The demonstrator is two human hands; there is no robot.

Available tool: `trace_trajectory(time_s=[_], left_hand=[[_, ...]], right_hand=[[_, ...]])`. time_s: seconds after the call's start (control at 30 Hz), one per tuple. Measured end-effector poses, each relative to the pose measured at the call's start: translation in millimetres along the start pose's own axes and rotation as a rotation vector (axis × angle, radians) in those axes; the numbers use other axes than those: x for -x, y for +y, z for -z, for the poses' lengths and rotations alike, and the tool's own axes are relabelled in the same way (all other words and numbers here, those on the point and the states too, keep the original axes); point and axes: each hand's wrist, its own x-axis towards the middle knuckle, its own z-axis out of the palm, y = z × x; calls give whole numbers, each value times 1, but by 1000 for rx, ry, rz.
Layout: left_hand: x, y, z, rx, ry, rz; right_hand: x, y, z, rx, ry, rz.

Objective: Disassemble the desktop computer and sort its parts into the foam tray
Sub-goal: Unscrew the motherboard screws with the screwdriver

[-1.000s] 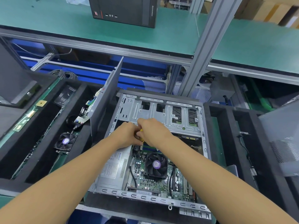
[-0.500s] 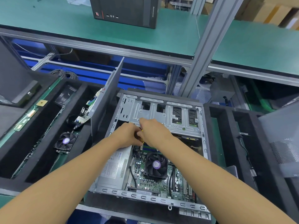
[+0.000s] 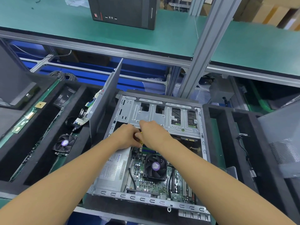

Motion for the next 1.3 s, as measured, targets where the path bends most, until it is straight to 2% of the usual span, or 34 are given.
trace_trajectory(time_s=[0.2,0.3,0.43,0.73,0.87,0.97,1.17,1.3], left_hand=[[-1,-2,1,-8,-38,7],[-1,0,0,-11,-28,35],[-2,2,-2,10,-31,53],[-1,1,0,-44,-31,24],[-2,1,-1,-43,-20,46],[-2,0,-1,20,-19,57],[-2,1,1,-14,-106,13],[-3,1,2,-22,-107,29]], right_hand=[[0,-3,4,-25,-52,92],[2,-3,0,-62,-19,57],[4,0,-2,36,52,-27],[0,4,3,-4,-56,116],[2,4,-1,-39,-25,38],[1,4,-5,82,50,-30],[-3,2,-5,39,-12,88],[-1,5,-5,-44,-55,114]])
